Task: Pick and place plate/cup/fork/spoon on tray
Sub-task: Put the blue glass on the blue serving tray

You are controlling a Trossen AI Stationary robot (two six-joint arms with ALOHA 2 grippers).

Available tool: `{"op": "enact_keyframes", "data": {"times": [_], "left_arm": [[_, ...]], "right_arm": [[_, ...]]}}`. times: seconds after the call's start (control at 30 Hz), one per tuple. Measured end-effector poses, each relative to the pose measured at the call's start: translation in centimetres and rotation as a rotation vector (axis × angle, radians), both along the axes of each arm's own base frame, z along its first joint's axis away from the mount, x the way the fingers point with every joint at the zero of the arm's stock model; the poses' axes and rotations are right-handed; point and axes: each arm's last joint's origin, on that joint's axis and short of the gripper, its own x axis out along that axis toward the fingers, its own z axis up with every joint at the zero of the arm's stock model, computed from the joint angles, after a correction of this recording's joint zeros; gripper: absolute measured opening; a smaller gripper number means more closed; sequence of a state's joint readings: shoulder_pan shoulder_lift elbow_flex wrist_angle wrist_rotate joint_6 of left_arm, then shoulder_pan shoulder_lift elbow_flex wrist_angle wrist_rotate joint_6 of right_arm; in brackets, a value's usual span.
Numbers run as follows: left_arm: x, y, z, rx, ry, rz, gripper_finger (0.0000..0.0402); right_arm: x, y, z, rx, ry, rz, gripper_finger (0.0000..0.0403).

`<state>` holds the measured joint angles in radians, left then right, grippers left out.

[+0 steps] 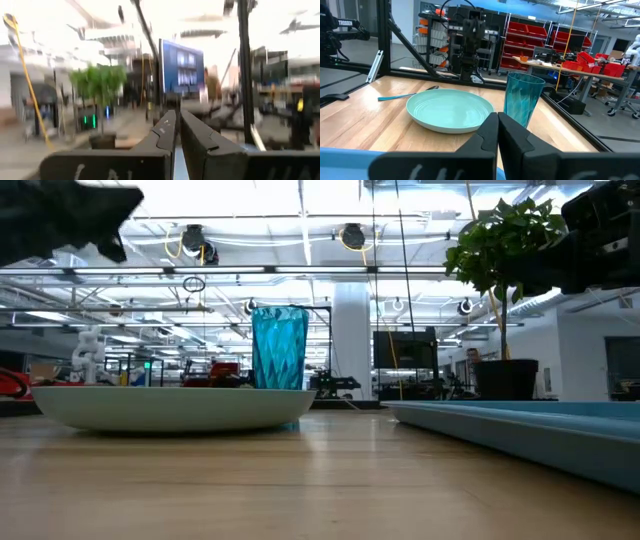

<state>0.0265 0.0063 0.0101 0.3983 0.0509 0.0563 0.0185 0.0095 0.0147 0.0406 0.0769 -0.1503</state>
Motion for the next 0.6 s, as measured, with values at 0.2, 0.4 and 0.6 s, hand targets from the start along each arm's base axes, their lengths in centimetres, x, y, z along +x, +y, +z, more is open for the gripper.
{"op": "enact_keyframes", "data": {"times": [0.2, 0.4, 0.6], "left_arm": [[-0.5, 0.0, 2.2, 0.018, -0.041, 0.007, 0.0005], [-0.5, 0.0, 6.7, 0.004, -0.046, 0.025, 0.0002], [0.8, -0.1, 12.4, -0.010, 0.102, -0.011, 0.0002]], "right_arm": [[0.0, 0.0, 0.1, 0.000, -0.005, 0.000, 0.0000], [0.0, 0.0, 0.1, 0.000, -0.010, 0.000, 0.0000], [0.0, 0.0, 0.1, 0.000, -0.012, -0.001, 0.0000]]}}
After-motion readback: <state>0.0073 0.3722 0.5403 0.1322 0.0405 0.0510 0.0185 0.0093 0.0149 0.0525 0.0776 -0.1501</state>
